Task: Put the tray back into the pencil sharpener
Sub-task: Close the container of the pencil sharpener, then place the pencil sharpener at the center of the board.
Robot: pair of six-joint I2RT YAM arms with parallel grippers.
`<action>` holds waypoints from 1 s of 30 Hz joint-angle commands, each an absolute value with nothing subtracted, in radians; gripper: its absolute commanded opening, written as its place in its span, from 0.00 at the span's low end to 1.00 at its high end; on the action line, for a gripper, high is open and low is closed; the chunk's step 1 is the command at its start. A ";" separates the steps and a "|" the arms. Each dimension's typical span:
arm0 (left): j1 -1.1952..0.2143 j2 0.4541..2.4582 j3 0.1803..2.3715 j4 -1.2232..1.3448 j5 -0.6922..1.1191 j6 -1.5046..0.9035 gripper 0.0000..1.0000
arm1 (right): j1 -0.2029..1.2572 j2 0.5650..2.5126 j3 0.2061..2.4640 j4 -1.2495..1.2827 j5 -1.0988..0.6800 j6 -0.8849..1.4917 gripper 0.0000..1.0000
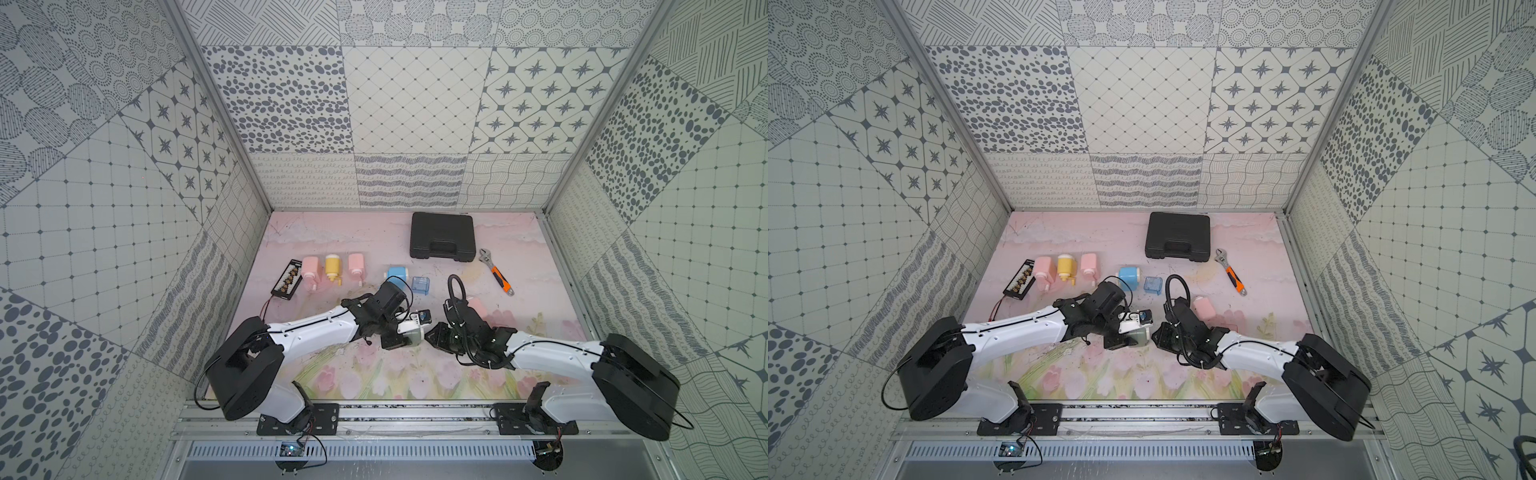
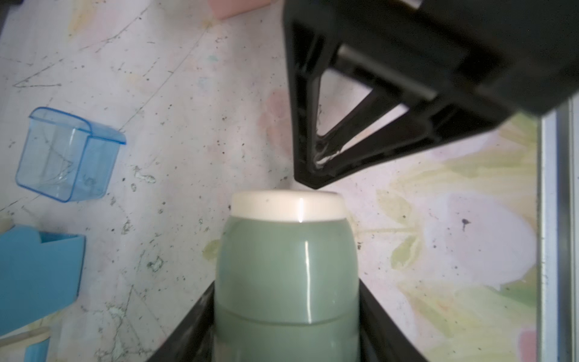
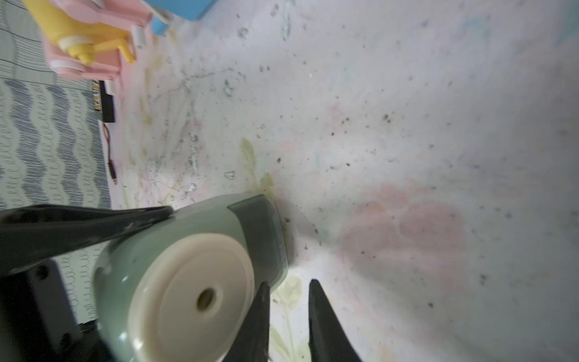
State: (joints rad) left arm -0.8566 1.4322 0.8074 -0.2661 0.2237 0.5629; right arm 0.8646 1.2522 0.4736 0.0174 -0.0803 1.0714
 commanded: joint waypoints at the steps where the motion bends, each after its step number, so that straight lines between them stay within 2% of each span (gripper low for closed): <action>1: -0.849 1.289 0.778 -0.172 0.092 0.313 0.09 | 0.867 1.097 0.454 -0.082 0.037 1.079 0.27; 3: -0.848 1.226 0.779 -0.219 -0.013 0.178 0.00 | 0.865 1.007 0.451 -0.154 0.097 1.072 0.28; 7: -0.833 1.136 0.792 -0.372 -0.277 -0.052 0.00 | 0.847 0.946 0.456 -0.204 0.127 1.053 0.28; 11: -0.753 1.119 0.828 -0.564 -0.388 -0.213 0.00 | 0.843 0.991 0.488 -0.199 0.112 1.032 0.28; 14: -0.659 1.132 0.843 -0.645 -0.389 -0.280 0.00 | 0.842 1.033 0.493 -0.166 0.088 1.034 0.28; 21: -0.412 1.248 0.854 -0.565 -0.196 -0.363 0.00 | 0.843 1.092 0.499 -0.117 0.052 1.029 0.28; 30: -0.370 1.446 0.912 -0.522 -0.259 -0.427 0.00 | 0.843 1.066 0.500 -0.130 0.064 1.032 0.28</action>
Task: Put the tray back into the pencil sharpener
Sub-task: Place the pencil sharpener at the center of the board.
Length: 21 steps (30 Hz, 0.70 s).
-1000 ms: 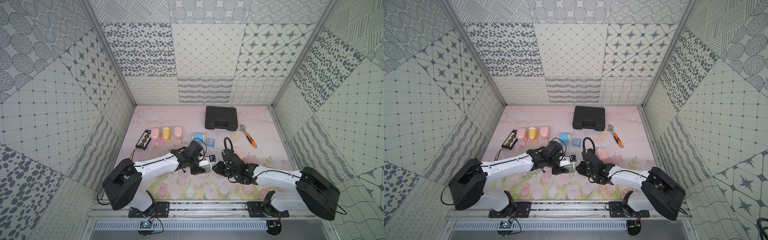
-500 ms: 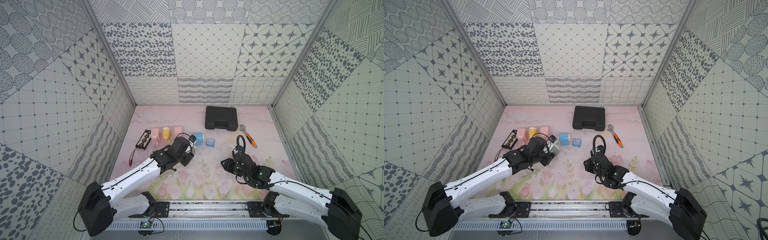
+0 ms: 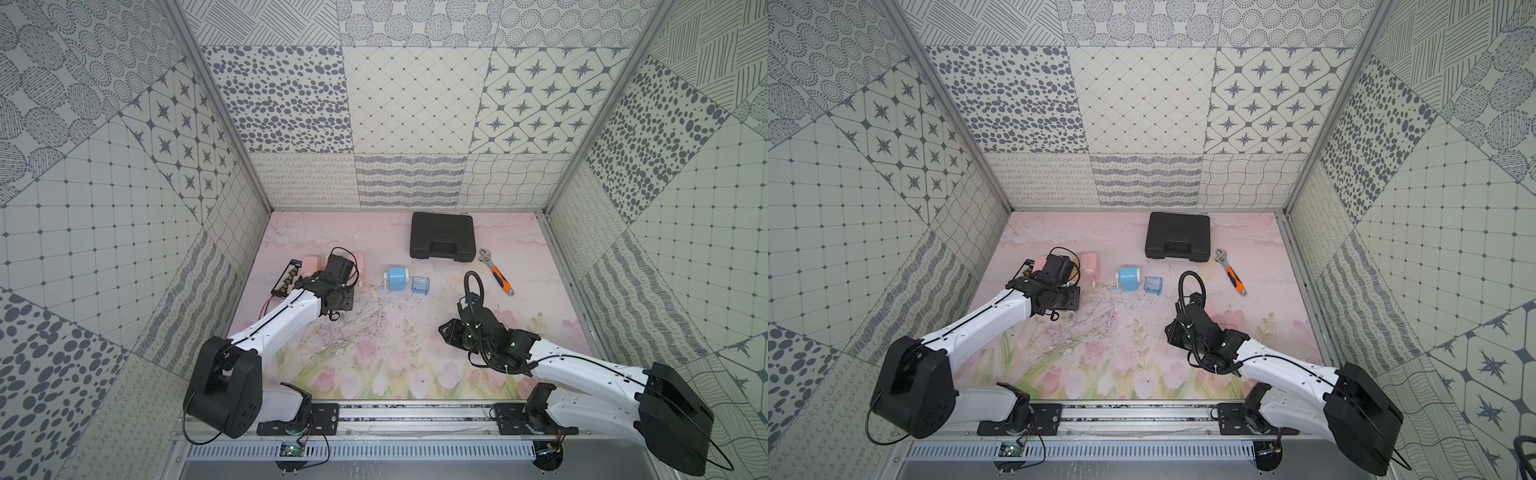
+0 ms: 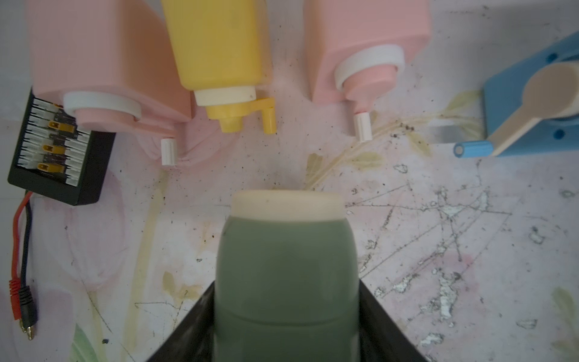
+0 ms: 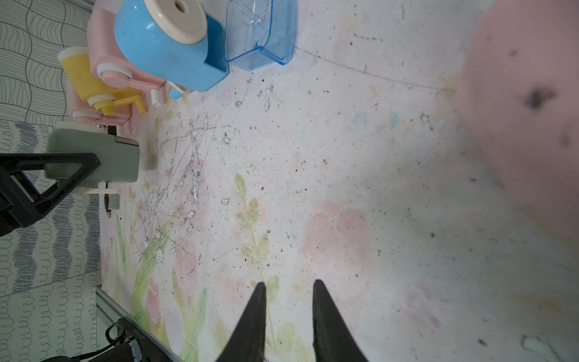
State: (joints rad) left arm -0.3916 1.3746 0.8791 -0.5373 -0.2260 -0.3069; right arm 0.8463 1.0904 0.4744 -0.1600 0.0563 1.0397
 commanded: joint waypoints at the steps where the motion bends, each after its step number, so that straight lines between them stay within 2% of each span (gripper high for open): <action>1: -0.369 1.455 0.911 -0.516 -0.255 -0.433 0.00 | 0.843 1.059 0.500 -0.134 0.067 1.032 0.28; 6: -0.370 1.486 0.911 -0.483 -0.240 -0.455 0.00 | 0.842 1.035 0.492 -0.152 0.079 1.031 0.28; 7: -0.370 1.493 0.908 -0.479 -0.233 -0.457 0.02 | 0.842 1.033 0.490 -0.153 0.080 1.031 0.28; 9: -0.369 1.509 0.907 -0.473 -0.219 -0.459 0.12 | 0.843 1.032 0.487 -0.153 0.078 1.031 0.28; 15: -0.369 1.512 0.905 -0.481 -0.223 -0.460 0.53 | 0.842 1.017 0.485 -0.163 0.076 1.026 0.28; 19: -0.369 1.481 0.902 -0.488 -0.249 -0.444 0.71 | 0.843 1.002 0.488 -0.182 0.083 1.022 0.28; 21: -0.369 1.463 0.895 -0.483 -0.257 -0.434 0.76 | 0.842 0.996 0.488 -0.187 0.084 1.020 0.28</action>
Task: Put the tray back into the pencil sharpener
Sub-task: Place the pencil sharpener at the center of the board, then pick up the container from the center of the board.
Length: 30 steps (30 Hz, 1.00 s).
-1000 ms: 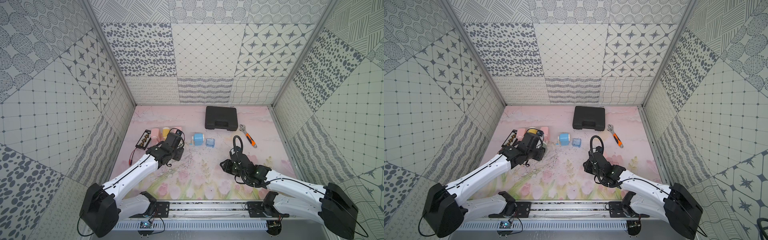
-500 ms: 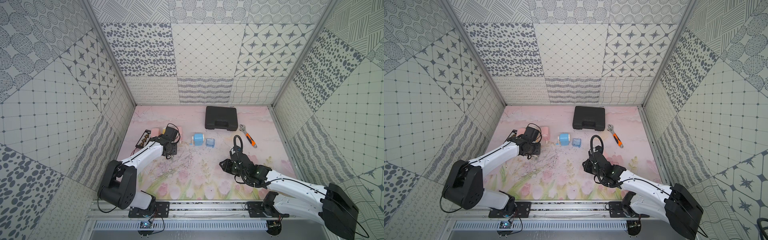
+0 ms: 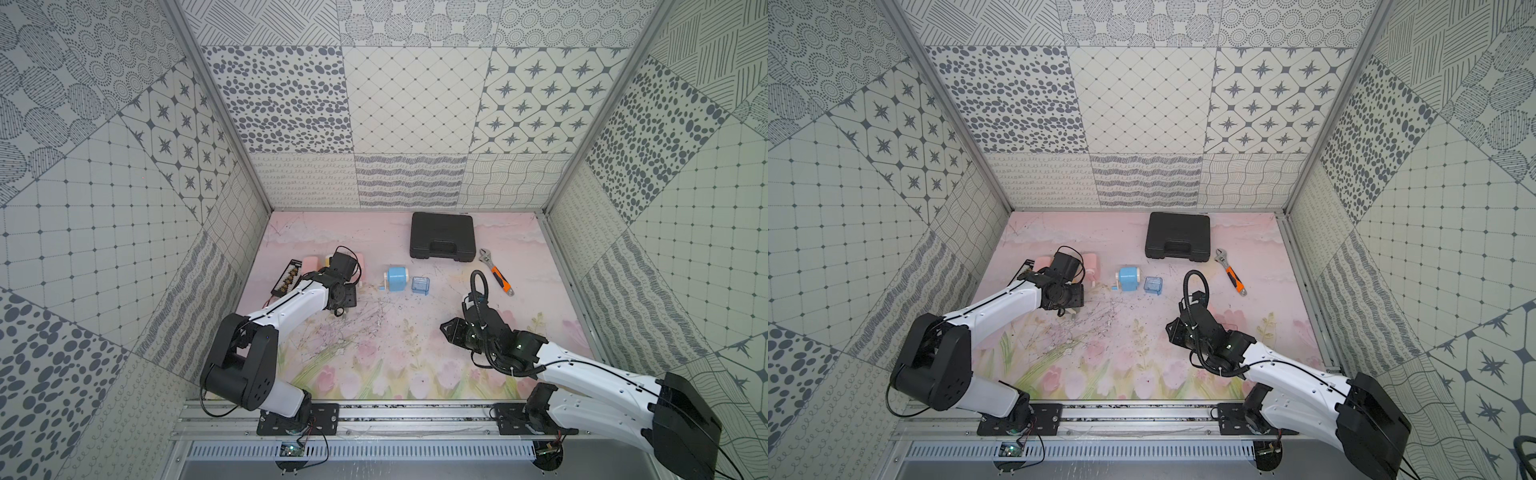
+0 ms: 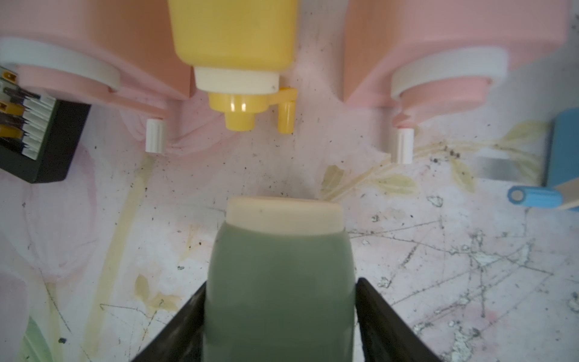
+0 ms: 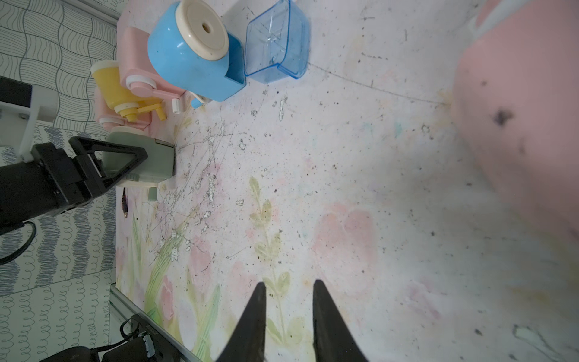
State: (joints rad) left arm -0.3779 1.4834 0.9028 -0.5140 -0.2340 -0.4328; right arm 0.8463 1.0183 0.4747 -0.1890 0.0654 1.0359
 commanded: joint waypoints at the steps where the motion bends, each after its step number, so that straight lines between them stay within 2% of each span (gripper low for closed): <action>1: -0.367 1.449 0.891 -0.479 -0.259 -0.431 0.78 | 0.843 0.994 0.488 -0.190 0.086 1.020 0.28; 4: -0.368 1.393 0.878 -0.462 -0.272 -0.415 0.87 | 0.844 0.990 0.490 -0.199 0.086 1.020 0.28; 8: -0.367 1.301 0.876 -0.460 -0.287 -0.380 0.90 | 0.843 1.008 0.511 -0.219 0.089 1.009 0.28; 13: -0.367 1.167 0.860 -0.364 -0.276 -0.299 0.88 | 0.838 1.106 0.621 -0.272 0.122 0.952 0.29; 19: -0.367 0.983 0.678 0.022 -0.087 -0.133 0.83 | 0.770 1.336 0.812 -0.307 0.156 0.907 0.37; 24: -0.367 0.967 0.614 0.154 -0.021 -0.064 0.83 | 0.708 1.499 0.927 -0.274 0.182 0.893 0.44; 30: -0.368 0.976 0.601 0.188 0.016 -0.053 0.83 | 0.658 1.714 1.085 -0.275 0.129 0.836 0.45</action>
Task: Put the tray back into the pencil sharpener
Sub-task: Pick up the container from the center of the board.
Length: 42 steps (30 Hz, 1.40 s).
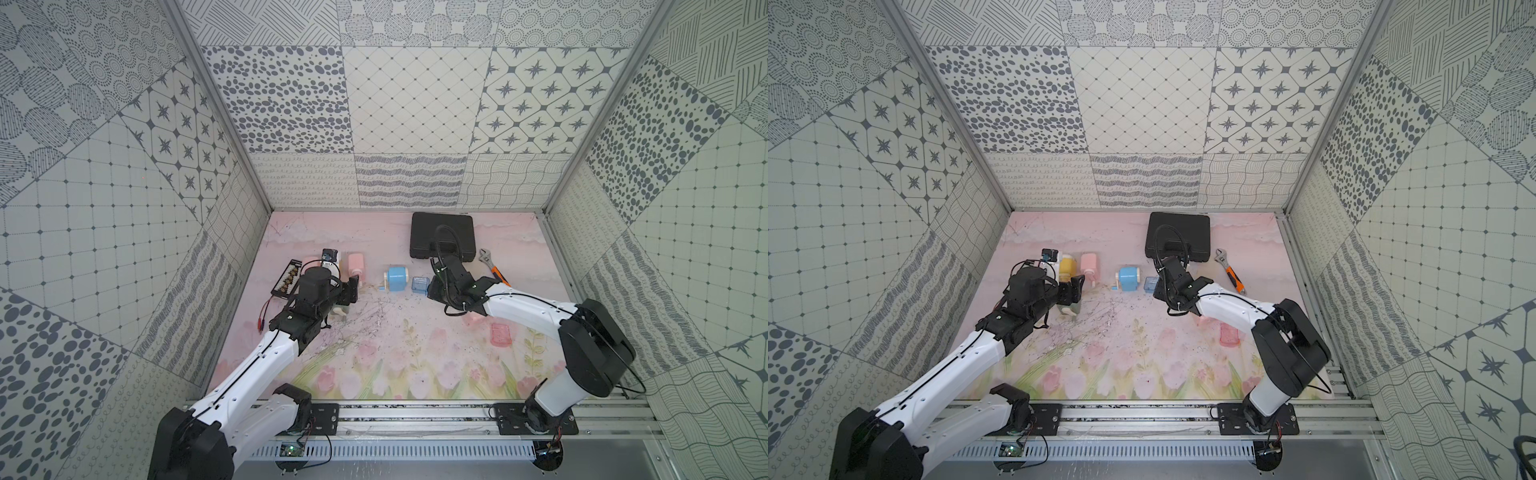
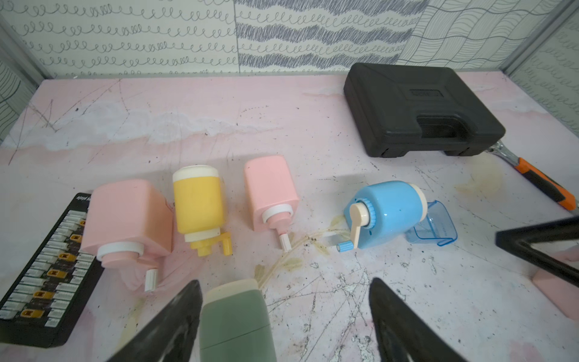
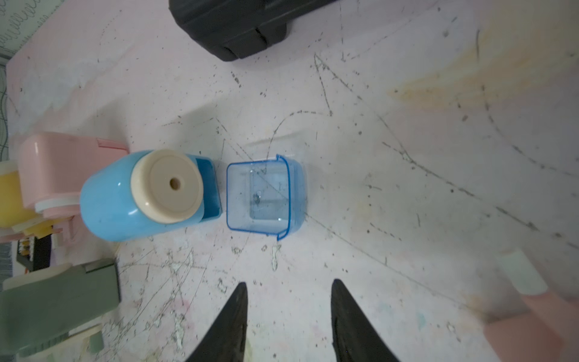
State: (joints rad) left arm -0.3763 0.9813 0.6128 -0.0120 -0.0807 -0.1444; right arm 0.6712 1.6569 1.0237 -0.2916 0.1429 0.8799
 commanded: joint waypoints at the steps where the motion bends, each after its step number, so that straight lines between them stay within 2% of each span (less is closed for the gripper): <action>1: -0.368 0.976 0.600 0.196 0.018 -0.058 0.84 | 0.652 1.745 1.112 -0.283 0.130 0.828 0.45; 4: -0.366 0.984 0.580 0.242 0.001 -0.092 0.84 | 0.642 1.818 1.185 -0.342 0.160 0.811 0.43; 11: -0.364 0.993 0.580 0.256 0.003 -0.098 0.84 | 0.631 1.920 1.253 -0.361 0.137 0.786 0.31; 17: -0.362 0.997 0.605 0.229 0.000 -0.078 0.81 | 0.632 1.953 1.269 -0.372 0.137 0.789 0.18; 23: -0.362 1.057 0.721 0.092 -0.053 -0.019 0.79 | 0.638 1.935 1.260 -0.384 0.127 0.773 0.01; 32: -0.362 1.065 0.790 0.024 -0.034 -0.001 0.78 | 0.709 1.747 1.171 -0.479 0.200 0.749 0.00; 37: -0.362 1.068 0.811 -0.001 -0.004 0.044 0.78 | 0.849 1.617 1.058 -0.574 0.286 0.819 0.01; 42: -0.362 1.083 0.832 -0.024 0.042 0.097 0.78 | 0.989 1.580 0.979 -0.657 0.334 0.929 0.03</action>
State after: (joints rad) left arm -0.3717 1.0748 0.8055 0.0162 -0.0158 0.0139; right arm 0.9485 1.5841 1.0183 -0.5735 0.2729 0.8474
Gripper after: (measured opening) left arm 0.784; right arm 0.063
